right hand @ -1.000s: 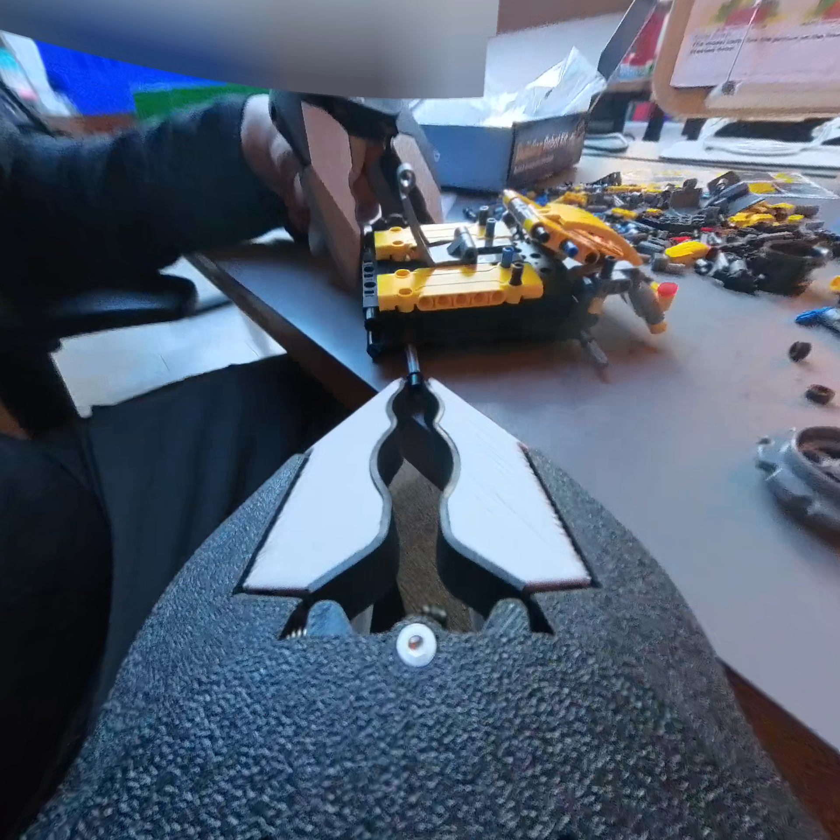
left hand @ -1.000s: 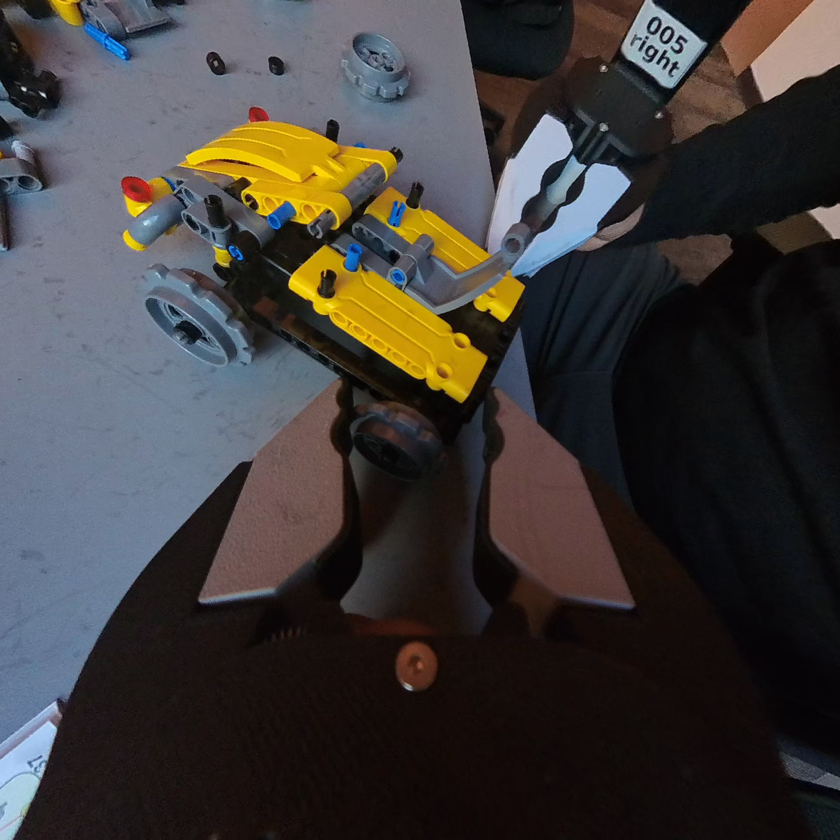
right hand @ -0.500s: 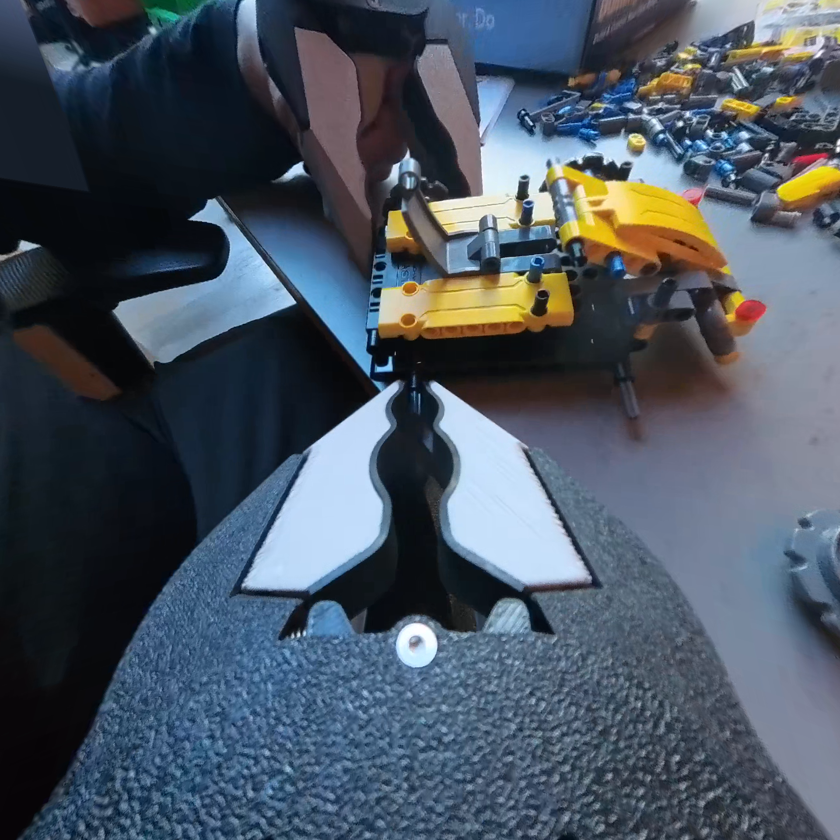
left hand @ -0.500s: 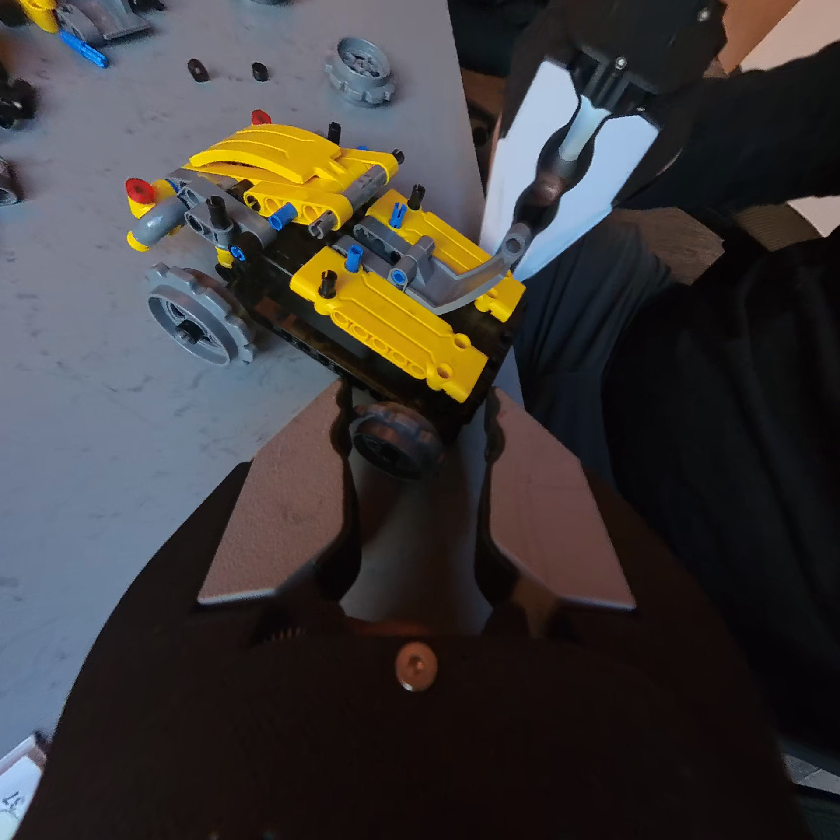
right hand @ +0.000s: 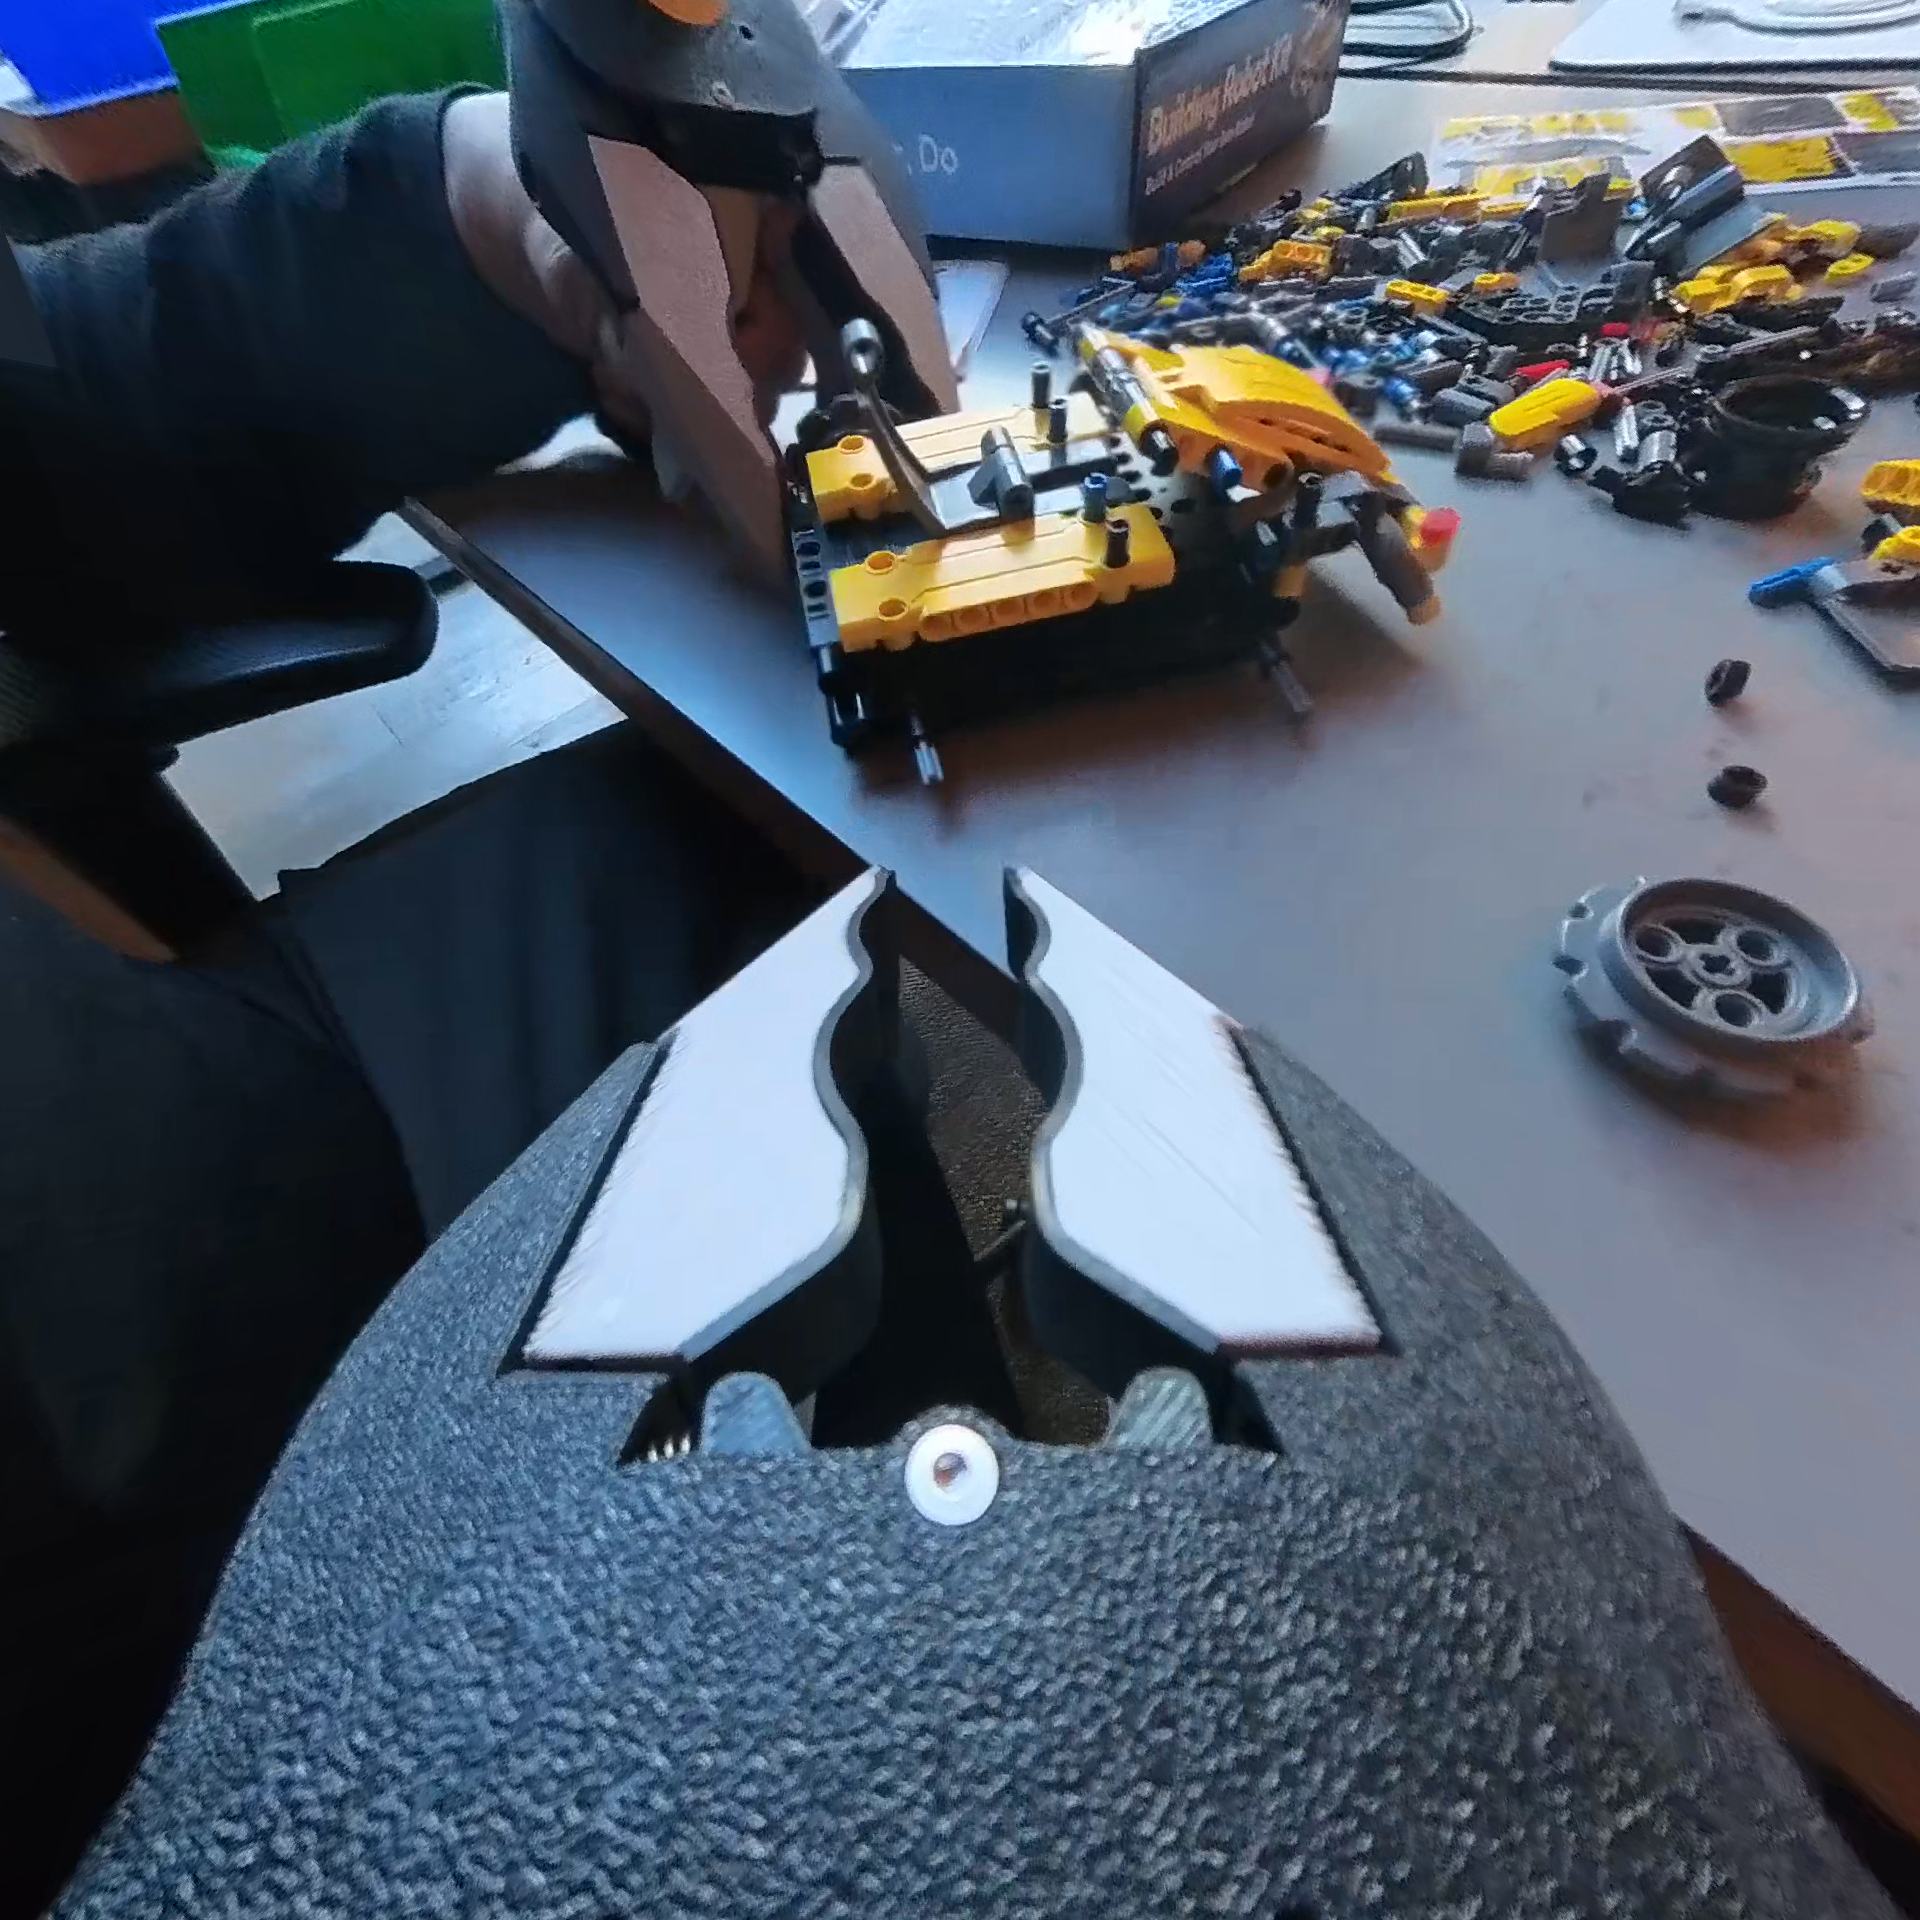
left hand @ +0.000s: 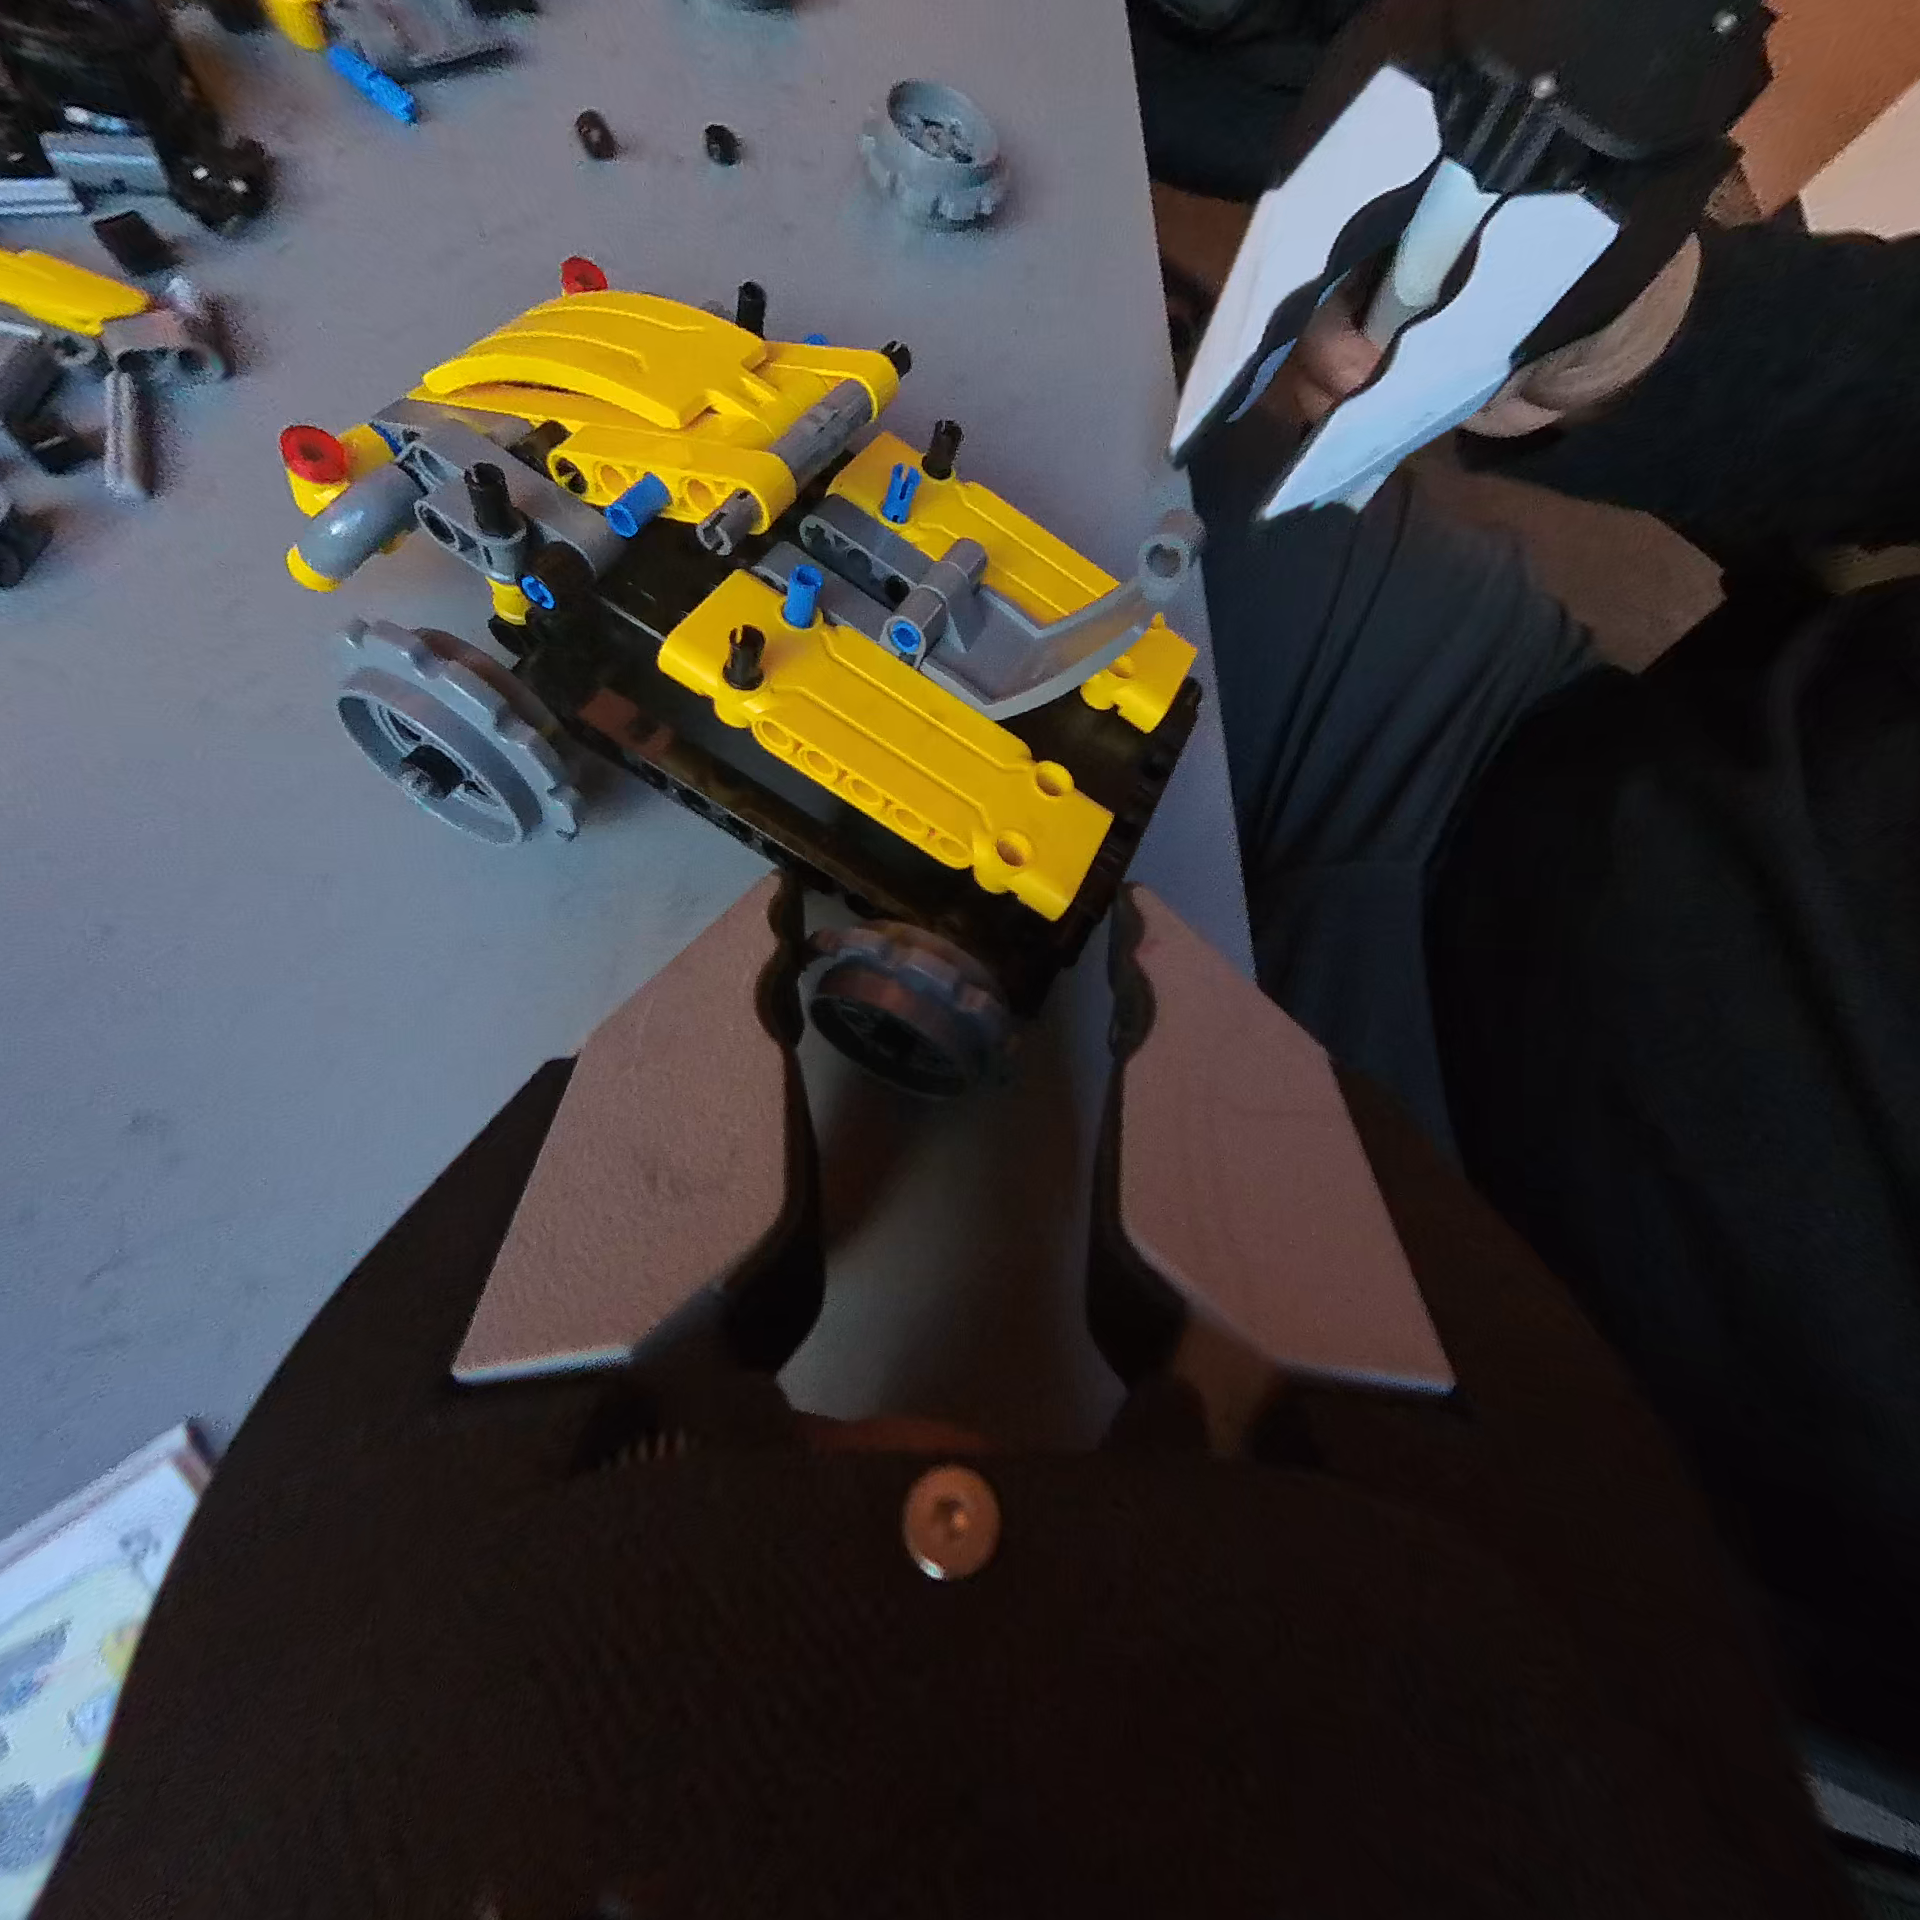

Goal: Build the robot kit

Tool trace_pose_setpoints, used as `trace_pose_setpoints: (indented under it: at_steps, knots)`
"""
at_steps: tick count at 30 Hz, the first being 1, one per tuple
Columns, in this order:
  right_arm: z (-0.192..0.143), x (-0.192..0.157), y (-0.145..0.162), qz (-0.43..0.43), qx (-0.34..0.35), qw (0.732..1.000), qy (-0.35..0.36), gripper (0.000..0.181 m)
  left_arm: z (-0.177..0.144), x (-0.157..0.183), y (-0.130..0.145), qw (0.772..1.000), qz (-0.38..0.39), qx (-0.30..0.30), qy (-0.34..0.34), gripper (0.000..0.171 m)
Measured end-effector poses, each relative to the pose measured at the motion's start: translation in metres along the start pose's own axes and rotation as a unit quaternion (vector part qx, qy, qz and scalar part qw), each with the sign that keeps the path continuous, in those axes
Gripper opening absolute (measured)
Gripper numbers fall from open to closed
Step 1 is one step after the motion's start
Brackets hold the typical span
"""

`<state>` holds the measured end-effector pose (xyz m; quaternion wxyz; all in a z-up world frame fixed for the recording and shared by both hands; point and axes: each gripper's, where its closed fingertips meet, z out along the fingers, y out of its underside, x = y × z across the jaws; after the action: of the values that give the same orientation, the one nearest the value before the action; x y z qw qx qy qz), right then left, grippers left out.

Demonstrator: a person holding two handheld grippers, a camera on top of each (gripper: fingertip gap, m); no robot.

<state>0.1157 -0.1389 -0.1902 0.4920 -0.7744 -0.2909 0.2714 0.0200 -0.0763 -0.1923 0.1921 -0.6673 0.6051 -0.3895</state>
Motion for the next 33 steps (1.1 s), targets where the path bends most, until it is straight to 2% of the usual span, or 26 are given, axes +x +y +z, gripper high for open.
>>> trace_pose_setpoints:
  at_steps: [10, 15, 19, 22, 25, 27, 31, 33]
  knots:
    - [-0.012, 0.012, -0.009, -0.012, 0.011, 1.0, 0.005, 0.022, -0.02, 0.003, 0.018, 0.995, -0.049, 0.025, -0.087, 0.056]
    - [-0.026, 0.03, -0.013, -0.04, 0.008, 0.999, 0.036, 0.024, -0.026, 0.008, 0.023, 0.987, -0.066, 0.042, -0.142, 0.067]
    - [-0.052, 0.069, -0.018, -0.052, -0.008, 0.992, 0.111, 0.034, -0.033, 0.013, 0.031, 0.981, -0.083, 0.046, -0.169, 0.072]
    - [-0.063, 0.095, -0.014, -0.049, -0.043, 0.988, 0.138, 0.047, -0.039, 0.012, 0.03, 0.974, -0.103, 0.069, -0.192, 0.073]
    - [-0.055, 0.111, -0.008, -0.051, -0.072, 0.986, 0.139, 0.056, -0.045, 0.012, 0.029, 0.966, -0.121, 0.089, -0.212, 0.073]
    - [-0.044, 0.114, -0.003, -0.035, -0.09, 0.988, 0.123, 0.068, -0.05, 0.014, 0.029, 0.96, -0.127, 0.101, -0.23, 0.073]
    - [-0.028, 0.118, 0.006, -0.02, -0.128, 0.986, 0.103, 0.064, -0.062, 0.021, 0.028, 0.95, -0.1, 0.11, -0.274, 0.074]
    - [-0.024, 0.113, 0.005, -0.006, -0.131, 0.988, 0.077, 0.041, -0.064, 0.031, 0.021, 0.948, -0.052, 0.102, -0.295, 0.071]
